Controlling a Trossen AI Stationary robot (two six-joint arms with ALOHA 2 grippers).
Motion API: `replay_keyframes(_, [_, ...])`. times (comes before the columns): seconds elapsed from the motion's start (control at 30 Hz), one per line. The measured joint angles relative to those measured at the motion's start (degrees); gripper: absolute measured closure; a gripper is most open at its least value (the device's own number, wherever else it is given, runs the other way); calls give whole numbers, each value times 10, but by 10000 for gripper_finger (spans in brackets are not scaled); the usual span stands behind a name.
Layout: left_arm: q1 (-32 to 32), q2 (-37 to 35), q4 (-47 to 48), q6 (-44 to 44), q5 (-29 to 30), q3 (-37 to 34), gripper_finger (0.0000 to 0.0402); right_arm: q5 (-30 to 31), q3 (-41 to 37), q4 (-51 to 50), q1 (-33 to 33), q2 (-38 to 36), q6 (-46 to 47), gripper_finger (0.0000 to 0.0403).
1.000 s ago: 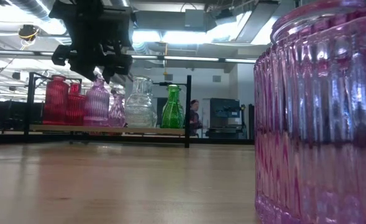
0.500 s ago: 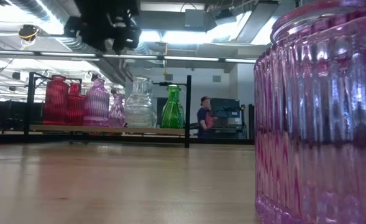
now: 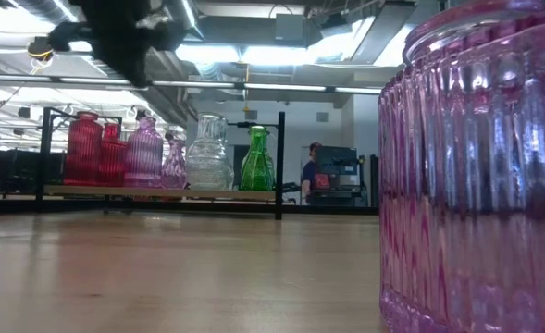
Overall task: Sort vases onto shelf
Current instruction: Put the left purple vase on the shelf aligned with the other purple vase
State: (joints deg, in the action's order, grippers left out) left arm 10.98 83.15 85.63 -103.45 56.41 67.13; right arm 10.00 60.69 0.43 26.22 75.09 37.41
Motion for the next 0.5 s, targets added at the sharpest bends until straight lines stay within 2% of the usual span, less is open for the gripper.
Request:
replay_keyframes(0.1, [-16,1,-34,24,-55,-24,399,0,0,0,0,0,-7,235])
replay_keyframes(0.2, [-23,1,-74,34,-65,-46,401,1,0,1,0,0,-21,235])
replay_keyframes(0.33, [1,1,-100,-21,-24,-74,401,8,0,2,0,0,-33,235])
replay_keyframes(0.5, [77,1,-86,-122,-20,-134,401,72,0,28,-1,0,-62,235])
